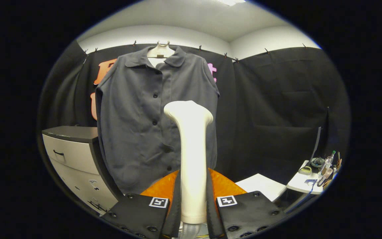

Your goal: Iron the clothes twice with a garment steamer, once on the left side and once on the right side.

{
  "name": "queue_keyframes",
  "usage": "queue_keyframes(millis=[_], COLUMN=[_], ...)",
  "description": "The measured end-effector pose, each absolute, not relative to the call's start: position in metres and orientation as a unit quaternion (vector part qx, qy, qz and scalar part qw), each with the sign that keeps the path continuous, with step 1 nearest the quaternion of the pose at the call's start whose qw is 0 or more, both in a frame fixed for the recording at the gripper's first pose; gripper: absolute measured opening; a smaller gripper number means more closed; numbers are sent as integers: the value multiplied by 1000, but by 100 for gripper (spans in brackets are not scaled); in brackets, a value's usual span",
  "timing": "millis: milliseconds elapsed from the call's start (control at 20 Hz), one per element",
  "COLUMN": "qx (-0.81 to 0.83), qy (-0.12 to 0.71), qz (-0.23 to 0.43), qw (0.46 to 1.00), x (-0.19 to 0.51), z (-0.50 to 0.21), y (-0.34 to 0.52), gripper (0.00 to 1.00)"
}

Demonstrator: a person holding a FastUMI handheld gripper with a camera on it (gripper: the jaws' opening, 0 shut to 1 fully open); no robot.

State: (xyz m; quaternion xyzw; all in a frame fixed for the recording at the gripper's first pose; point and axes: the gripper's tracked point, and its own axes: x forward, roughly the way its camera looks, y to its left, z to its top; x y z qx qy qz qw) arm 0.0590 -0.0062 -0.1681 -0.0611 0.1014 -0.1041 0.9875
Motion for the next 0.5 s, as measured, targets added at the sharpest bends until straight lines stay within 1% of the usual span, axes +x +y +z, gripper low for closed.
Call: queue_keyframes(millis=[250,500], qx=[-59,-46], qy=[73,78], qz=[-83,-89], qw=[992,992], x=[56,54], z=[-136,-149], y=[12,10], gripper=[39,39])
